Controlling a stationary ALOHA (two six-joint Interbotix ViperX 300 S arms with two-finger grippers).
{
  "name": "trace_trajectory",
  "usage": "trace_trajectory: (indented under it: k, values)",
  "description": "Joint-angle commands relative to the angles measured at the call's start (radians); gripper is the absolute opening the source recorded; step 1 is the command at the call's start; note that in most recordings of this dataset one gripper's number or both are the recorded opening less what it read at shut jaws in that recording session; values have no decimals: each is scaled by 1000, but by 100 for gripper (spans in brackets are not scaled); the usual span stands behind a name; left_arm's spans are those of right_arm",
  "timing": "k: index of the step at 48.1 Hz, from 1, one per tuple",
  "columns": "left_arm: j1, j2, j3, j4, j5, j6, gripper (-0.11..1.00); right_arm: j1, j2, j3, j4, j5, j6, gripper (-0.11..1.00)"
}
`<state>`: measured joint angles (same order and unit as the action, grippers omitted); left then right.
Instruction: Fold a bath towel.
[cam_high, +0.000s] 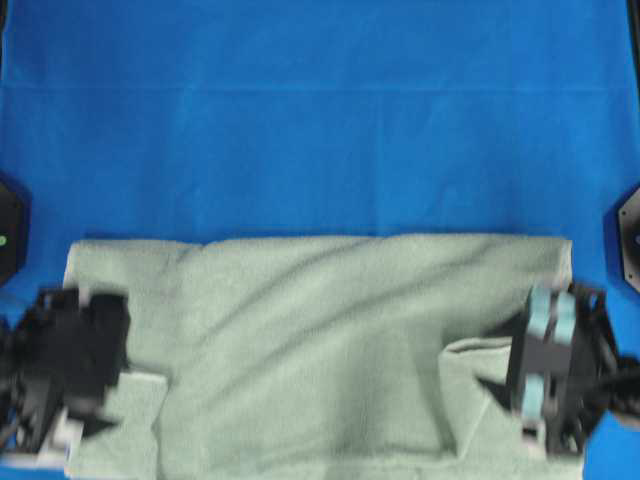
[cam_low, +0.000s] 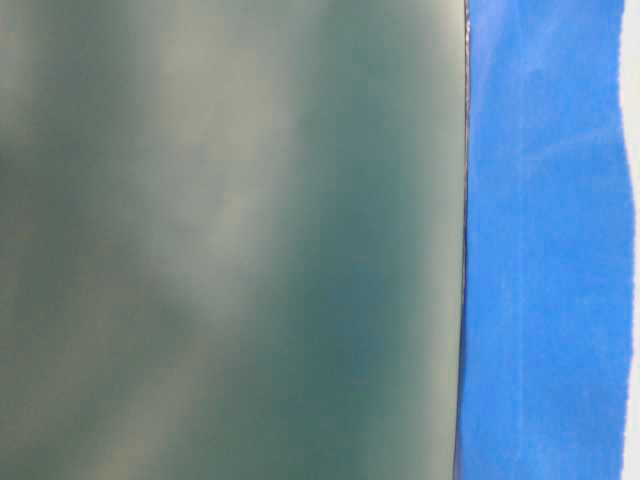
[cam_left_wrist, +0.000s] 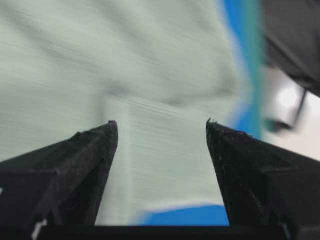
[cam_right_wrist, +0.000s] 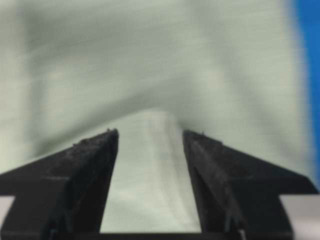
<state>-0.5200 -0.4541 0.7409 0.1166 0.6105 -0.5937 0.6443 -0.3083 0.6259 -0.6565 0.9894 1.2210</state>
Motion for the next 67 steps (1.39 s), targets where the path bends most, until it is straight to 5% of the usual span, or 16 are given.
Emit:
trace_trajectory:
  k: [1,9,20,37,52,56,63,67]
  values:
    - [137,-48,35,26,-3,61,68,-104,-44,51,-44,23,31,57]
    - [371,-35,137,25,-58,190,68,-353,-69,245,-31,-183,44,57]
    - [440,92,207,15,-158,225,68,-518,-49,456,-3,-638,54,57]
    - [523,327,311,17,-394,241,68,-572,55,502,-2,-678,52,57]
    - [520,348,322,15,-374,245,57,-554,101,522,29,-750,51,56]
    - [514,347,308,15,-330,249,40,-551,100,514,29,-755,46,46]
    - [508,314,278,15,-222,256,16,-543,86,502,29,-759,44,8]
    - [509,270,259,15,-172,275,13,-538,58,500,29,-769,43,5]
